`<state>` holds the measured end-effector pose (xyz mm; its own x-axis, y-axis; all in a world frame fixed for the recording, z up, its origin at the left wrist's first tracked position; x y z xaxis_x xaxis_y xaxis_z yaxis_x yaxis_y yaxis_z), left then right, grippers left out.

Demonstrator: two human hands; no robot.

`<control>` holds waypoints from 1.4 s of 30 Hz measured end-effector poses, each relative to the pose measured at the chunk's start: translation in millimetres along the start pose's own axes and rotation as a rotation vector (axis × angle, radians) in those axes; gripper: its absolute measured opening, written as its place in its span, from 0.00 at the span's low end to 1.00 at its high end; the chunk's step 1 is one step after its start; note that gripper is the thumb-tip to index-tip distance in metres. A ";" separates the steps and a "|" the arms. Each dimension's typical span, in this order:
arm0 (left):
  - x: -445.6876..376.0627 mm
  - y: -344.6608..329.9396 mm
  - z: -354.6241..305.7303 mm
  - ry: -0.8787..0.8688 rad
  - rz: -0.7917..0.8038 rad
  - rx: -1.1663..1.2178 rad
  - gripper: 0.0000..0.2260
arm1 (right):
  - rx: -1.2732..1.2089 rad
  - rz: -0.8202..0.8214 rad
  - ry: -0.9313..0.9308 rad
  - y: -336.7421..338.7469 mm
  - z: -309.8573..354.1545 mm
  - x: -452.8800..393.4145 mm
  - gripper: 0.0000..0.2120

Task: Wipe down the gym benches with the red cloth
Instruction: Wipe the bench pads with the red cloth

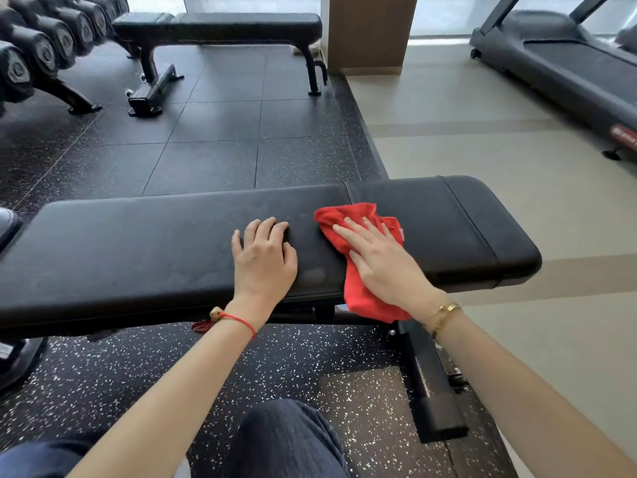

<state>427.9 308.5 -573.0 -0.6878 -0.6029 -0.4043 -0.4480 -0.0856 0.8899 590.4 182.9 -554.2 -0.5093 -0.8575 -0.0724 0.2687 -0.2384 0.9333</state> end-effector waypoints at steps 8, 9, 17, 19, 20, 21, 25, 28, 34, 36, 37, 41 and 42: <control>1.0 0.4 -3.2 0.018 0.002 -0.013 0.18 | 0.049 0.041 -0.249 3.9 2.1 -99.4 0.24; 0.3 1.1 -3.2 0.019 -0.003 -0.014 0.18 | 0.056 0.048 -0.215 -0.2 9.9 -101.2 0.24; 1.4 -0.5 0.1 0.018 -0.034 0.006 0.17 | 0.011 0.006 0.039 -4.3 6.1 -17.7 0.25; 2.6 0.0 -0.6 0.010 -0.028 0.010 0.17 | -0.003 -0.019 0.000 3.8 -15.0 -8.2 0.25; 2.7 0.8 -1.1 0.005 -0.016 0.008 0.17 | -0.006 -0.019 -0.044 8.5 -25.1 -9.5 0.25; 3.3 1.8 -1.6 0.004 -0.001 0.006 0.18 | 0.000 -0.014 -0.096 12.1 -34.1 -14.7 0.25; 3.9 3.3 -4.1 0.008 0.027 0.006 0.18 | 0.025 -0.007 -0.288 20.6 -46.8 -60.0 0.24; 5.0 2.1 -2.8 0.002 0.049 -0.003 0.19 | 0.016 0.019 -0.287 13.8 -29.6 -81.5 0.24; 3.8 3.0 1.5 -0.014 0.024 0.018 0.19 | -0.031 0.019 -0.130 4.2 -16.7 -36.7 0.24; 3.6 1.8 3.6 -0.020 0.030 0.024 0.19 | -0.020 -0.007 -0.127 7.7 -28.9 -17.6 0.25; 3.9 1.2 3.9 -0.023 0.036 0.026 0.20 | -0.014 -0.023 -0.164 11.4 -36.4 -12.2 0.25; 5.3 0.6 2.0 -0.024 0.055 0.032 0.20 | 0.030 -0.085 -0.452 24.9 -58.3 -29.7 0.24; 5.9 0.5 1.6 -0.026 0.062 0.032 0.20 | 0.044 -0.090 -0.511 26.3 -56.8 -39.8 0.24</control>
<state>422.7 306.2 -575.2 -0.7293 -0.5853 -0.3543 -0.4217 -0.0232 0.9064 664.2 184.9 -546.8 -0.8659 -0.4999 0.0172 0.1759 -0.2721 0.9461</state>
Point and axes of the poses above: each hand's wrist, its own x-axis away from the middle knuckle, its own y-axis out of the back of the hand, z = x × y, the point moved 1 cm from there along -x, towards the middle knuckle, and after that the axes turned 15 degrees about -y, right-handed, at the moved point
